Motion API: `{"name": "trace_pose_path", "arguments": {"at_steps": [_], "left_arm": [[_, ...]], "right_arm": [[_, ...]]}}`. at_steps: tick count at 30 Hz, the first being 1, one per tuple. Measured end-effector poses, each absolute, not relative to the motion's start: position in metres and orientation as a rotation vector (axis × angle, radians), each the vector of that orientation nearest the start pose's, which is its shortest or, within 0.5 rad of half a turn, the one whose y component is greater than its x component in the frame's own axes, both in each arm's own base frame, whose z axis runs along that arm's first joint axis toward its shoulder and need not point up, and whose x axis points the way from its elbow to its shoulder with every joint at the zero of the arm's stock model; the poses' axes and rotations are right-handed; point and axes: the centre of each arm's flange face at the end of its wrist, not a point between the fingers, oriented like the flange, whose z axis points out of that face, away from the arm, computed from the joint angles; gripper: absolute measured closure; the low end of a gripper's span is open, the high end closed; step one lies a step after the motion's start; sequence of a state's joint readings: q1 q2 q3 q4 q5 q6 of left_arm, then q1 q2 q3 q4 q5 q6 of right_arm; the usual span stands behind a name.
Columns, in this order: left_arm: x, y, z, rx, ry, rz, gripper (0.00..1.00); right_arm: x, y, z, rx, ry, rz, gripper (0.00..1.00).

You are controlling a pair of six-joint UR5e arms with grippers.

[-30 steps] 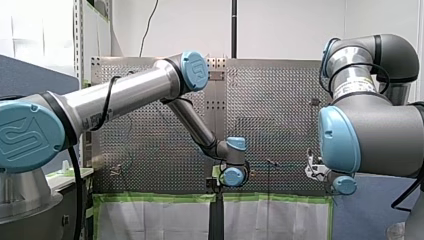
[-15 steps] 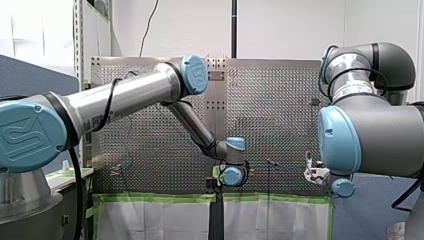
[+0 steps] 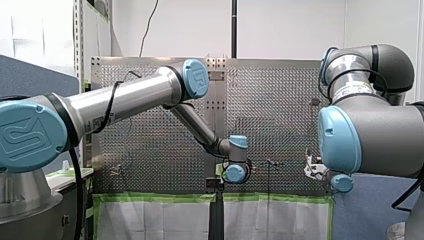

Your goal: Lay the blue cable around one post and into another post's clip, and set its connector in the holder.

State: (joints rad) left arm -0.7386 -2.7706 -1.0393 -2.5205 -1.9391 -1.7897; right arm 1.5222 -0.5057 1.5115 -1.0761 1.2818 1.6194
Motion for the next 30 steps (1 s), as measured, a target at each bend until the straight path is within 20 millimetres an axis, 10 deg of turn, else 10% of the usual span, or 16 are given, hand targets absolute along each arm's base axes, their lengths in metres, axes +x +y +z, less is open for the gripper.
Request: {"name": "trace_pose_path", "arguments": {"at_steps": [6, 8, 9, 11, 30], "left_arm": [[0.521, -0.605, -0.029, 0.133, 1.635, -0.424, 0.75], [0.52, -0.604, -0.029, 0.136, 1.643, -0.416, 0.42], [0.519, -0.604, -0.03, 0.141, 1.649, -0.412, 0.42], [0.518, -0.604, -0.03, 0.152, 1.659, -0.404, 0.0], [0.492, -0.609, -0.035, 0.392, 1.766, -0.371, 0.0]], "right_arm": [[0.128, -0.693, -0.055, 1.319, -1.064, 1.44, 1.0], [0.128, -0.693, -0.055, 1.319, -1.064, 1.44, 1.0], [0.128, -0.693, -0.055, 1.319, -1.064, 1.44, 1.0], [0.128, -0.693, -0.055, 1.32, -1.065, 1.44, 1.0], [0.131, -0.691, -0.057, 1.332, -1.07, 1.434, 1.0]]}}
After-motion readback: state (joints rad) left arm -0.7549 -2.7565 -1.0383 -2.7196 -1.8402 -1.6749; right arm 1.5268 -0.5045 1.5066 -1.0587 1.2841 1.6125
